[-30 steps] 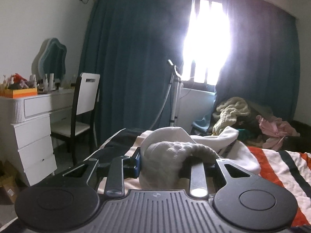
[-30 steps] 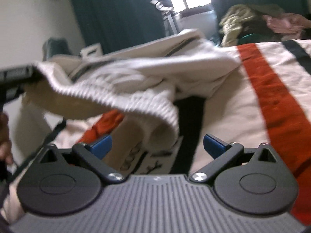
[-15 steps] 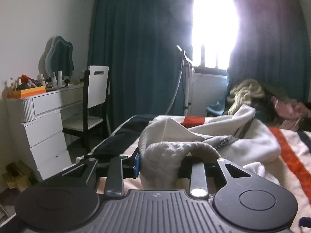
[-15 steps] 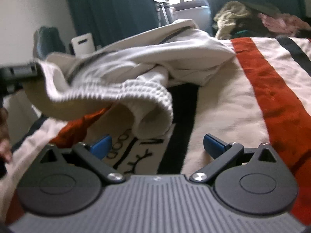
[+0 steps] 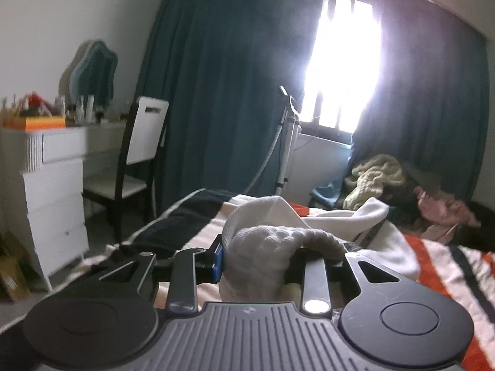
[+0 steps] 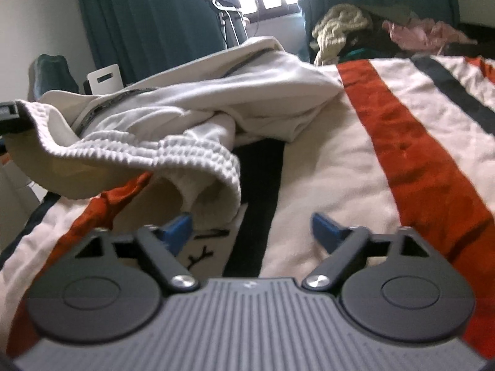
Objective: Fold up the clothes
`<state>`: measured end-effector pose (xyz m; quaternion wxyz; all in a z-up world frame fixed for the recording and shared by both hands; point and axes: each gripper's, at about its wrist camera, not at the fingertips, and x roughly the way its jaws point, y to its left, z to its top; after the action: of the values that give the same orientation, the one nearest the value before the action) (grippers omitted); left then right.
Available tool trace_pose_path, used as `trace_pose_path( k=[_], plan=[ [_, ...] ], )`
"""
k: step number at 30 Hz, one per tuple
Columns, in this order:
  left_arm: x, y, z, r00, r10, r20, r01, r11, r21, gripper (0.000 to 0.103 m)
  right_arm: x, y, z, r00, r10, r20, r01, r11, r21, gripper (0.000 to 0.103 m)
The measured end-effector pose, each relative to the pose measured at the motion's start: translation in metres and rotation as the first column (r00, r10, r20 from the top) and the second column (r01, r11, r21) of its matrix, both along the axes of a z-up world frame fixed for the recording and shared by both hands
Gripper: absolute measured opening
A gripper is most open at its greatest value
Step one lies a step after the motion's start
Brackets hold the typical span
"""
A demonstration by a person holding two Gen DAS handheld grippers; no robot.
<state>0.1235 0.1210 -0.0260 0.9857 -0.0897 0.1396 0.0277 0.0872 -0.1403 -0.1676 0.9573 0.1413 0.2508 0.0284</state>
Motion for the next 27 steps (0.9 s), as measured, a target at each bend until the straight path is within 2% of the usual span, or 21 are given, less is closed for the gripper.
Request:
trace_pose_path(
  k=[1,7,11,14,15,16,17,18,20,24,27],
  plan=[
    [-0.001,0.003,0.001,1.0,-0.003,-0.001,0.003,1.0,-0.017,0.033,0.001,0.0,0.001,1.0,-0.002,0.009,0.002,1.0,-0.006,0.079],
    [-0.005,0.014,0.009,1.0,-0.009,0.01,0.01,0.996,-0.085,0.033,0.028,0.0,-0.009,1.0,-0.011,0.008,0.01,0.995,0.098,0.07],
    [-0.01,0.021,0.013,1.0,-0.01,0.022,0.013,0.991,-0.135,0.033,0.057,-0.008,-0.025,0.998,-0.054,-0.038,0.061,0.972,0.227,0.068],
    [-0.012,0.022,0.012,1.0,-0.006,0.029,0.01,0.99,-0.143,0.033,0.067,-0.003,-0.015,0.998,-0.047,-0.044,0.055,0.981,0.184,0.068],
    [-0.012,0.023,0.011,1.0,-0.004,0.023,0.008,0.989,-0.15,0.033,0.07,-0.002,-0.012,0.998,-0.045,-0.046,0.052,0.984,0.169,0.058],
    [-0.012,0.024,0.009,1.0,-0.003,0.018,0.005,0.988,-0.157,0.033,0.073,0.0,-0.009,0.998,-0.042,-0.048,0.049,0.987,0.154,0.031],
    [-0.012,0.024,0.008,1.0,-0.001,0.013,0.003,0.986,-0.164,0.033,0.075,0.001,-0.006,0.998,-0.04,-0.05,0.047,0.989,0.139,0.016],
    [-0.012,0.025,0.007,1.0,0.0,0.008,0.001,0.985,-0.171,0.033,0.078,0.003,-0.002,0.998,-0.037,-0.052,0.044,0.991,0.123,0.012],
    [-0.011,0.029,0.005,1.0,0.002,-0.009,-0.003,0.978,-0.209,0.033,0.084,0.006,0.004,0.998,-0.033,-0.057,0.038,0.995,0.093,0.011],
    [-0.014,0.031,0.0,0.999,-0.019,-0.043,0.006,0.957,-0.289,0.032,0.053,-0.01,0.022,0.997,-0.037,-0.063,0.038,0.999,0.015,0.011],
    [-0.022,0.028,-0.003,0.995,-0.074,-0.066,0.049,0.943,-0.329,0.032,0.028,-0.022,0.036,0.997,-0.04,-0.067,0.037,0.998,-0.044,0.011]
  ],
)
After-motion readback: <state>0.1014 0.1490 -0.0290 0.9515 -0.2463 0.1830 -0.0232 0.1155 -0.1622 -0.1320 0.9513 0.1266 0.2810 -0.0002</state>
